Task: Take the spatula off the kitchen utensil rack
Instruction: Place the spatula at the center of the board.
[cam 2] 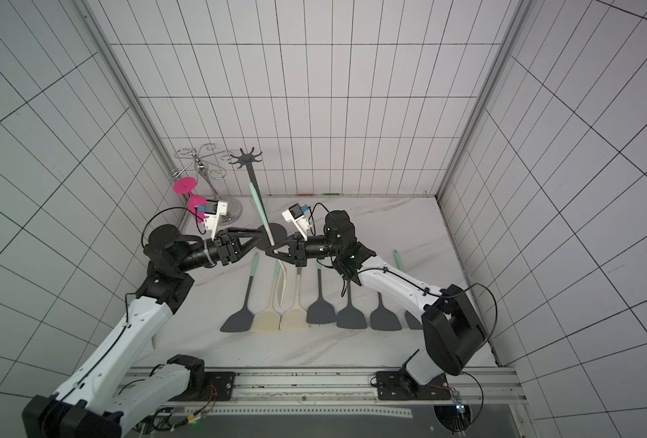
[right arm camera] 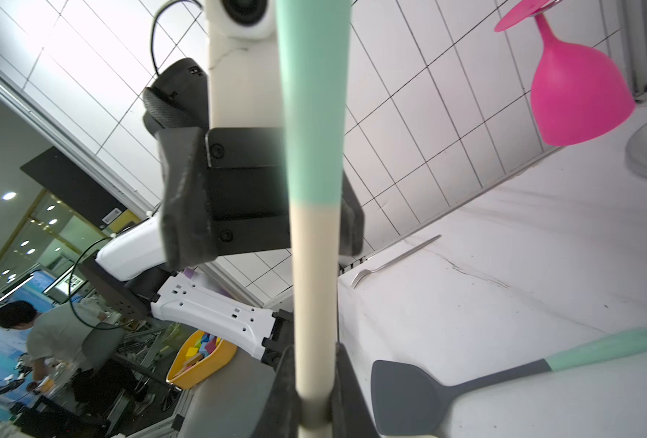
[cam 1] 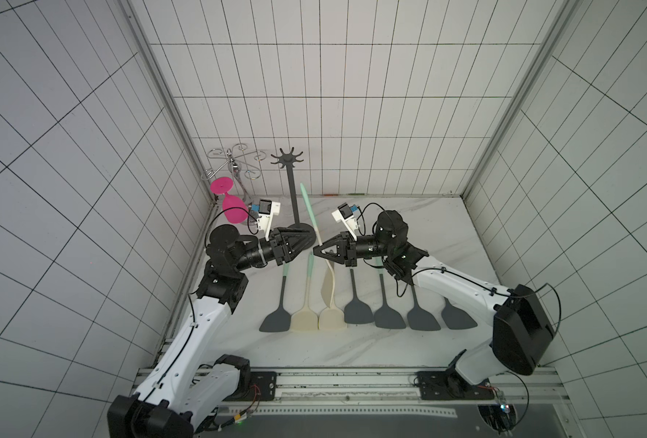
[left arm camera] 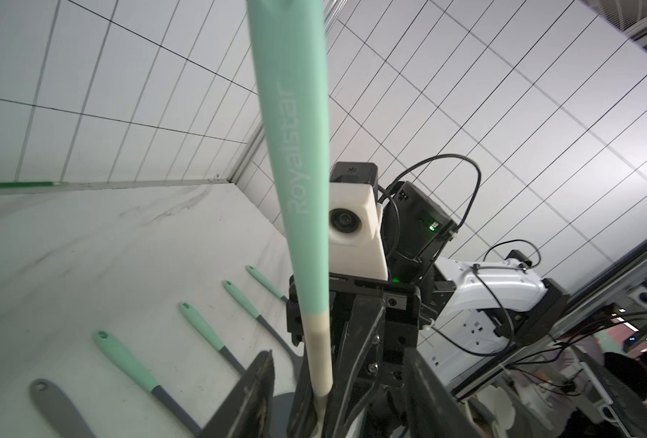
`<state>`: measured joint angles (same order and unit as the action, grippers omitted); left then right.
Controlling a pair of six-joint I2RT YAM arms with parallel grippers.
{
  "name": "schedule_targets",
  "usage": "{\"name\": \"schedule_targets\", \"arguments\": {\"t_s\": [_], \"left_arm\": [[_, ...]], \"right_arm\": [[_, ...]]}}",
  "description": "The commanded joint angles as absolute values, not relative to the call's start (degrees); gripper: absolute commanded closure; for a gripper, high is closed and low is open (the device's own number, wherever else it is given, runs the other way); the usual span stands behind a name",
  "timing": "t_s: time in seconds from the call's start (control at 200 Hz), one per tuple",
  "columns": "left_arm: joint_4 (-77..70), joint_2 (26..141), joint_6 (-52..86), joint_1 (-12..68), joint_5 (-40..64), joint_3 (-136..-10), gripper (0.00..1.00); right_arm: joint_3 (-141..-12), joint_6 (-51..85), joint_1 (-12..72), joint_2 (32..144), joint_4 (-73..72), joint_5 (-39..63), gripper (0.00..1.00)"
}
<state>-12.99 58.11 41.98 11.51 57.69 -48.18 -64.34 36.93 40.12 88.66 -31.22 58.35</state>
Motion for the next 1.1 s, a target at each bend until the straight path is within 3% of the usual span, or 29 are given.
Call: {"name": "schedule_targets", "arguments": {"t_s": [0.0,0.325,0.48,0.575,0.66,0.785,0.925,1.094], "left_arm": [[-23.8,60.3,48.7,11.3,60.5,-46.8,0.53],[-30.1,64.4,52.2,13.8,61.0,-48.4,0.63],[-27.1,64.7,50.4,13.8,61.2,-49.1,1.0],[-11.9,63.0,39.5,13.5,58.7,-52.5,1.0],[15.3,61.8,21.5,13.0,49.9,-60.4,1.0],[40.4,64.5,8.8,12.4,32.4,-69.5,1.0],[53.6,71.9,2.5,12.4,16.2,-74.5,1.0],[61.1,81.3,-1.3,12.5,-1.5,-76.8,1.0]], "right_arm": [[-62.9,40.7,40.0,89.0,-37.6,62.3,1.0],[-62.4,40.2,40.1,90.7,-37.0,62.7,1.0],[-62.6,39.9,40.1,90.5,-35.7,62.5,1.0],[-62.7,34.8,39.5,88.2,-27.0,59.8,0.71],[-63.3,23.7,39.0,83.8,-10.3,51.9,0.55],[-62.3,10.7,38.9,76.8,9.7,30.5,0.47],[-58.9,7.1,38.5,70.9,18.3,11.5,0.43],[-53.0,7.5,38.1,63.9,19.7,2.2,0.38]]}}
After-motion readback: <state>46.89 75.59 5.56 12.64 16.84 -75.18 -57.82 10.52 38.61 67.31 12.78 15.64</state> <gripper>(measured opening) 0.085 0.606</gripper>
